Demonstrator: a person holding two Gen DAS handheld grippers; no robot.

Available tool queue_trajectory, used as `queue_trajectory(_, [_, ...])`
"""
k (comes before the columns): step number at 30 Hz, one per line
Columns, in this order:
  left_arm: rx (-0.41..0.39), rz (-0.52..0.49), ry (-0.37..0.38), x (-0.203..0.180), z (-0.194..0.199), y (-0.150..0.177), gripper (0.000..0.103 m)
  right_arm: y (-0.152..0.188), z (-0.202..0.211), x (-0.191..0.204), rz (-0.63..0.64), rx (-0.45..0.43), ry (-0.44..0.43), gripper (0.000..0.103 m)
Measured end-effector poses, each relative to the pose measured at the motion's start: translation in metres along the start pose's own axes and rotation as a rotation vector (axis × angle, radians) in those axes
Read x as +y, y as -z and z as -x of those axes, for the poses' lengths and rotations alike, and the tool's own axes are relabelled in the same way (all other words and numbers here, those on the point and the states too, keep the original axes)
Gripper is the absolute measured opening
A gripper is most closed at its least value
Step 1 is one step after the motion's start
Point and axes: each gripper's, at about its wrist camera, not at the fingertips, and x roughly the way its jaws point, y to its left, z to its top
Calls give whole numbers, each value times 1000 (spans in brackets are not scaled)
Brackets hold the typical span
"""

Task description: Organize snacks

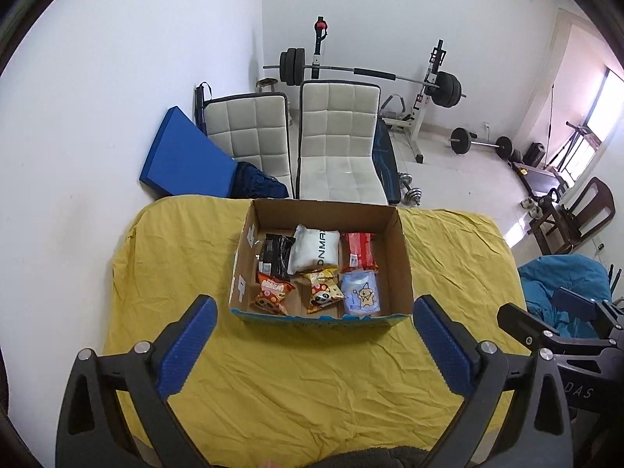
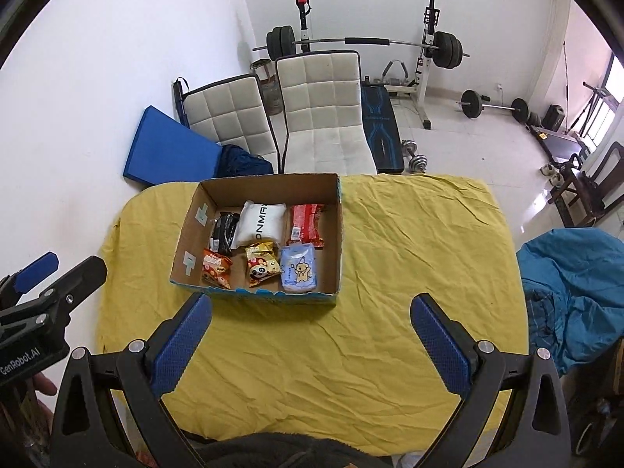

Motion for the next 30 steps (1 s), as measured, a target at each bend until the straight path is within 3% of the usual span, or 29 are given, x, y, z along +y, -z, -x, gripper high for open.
queue_trajectory(30, [-5,23,-22,-2,9,8,103,-2,24,-12,-3,-51,47,103])
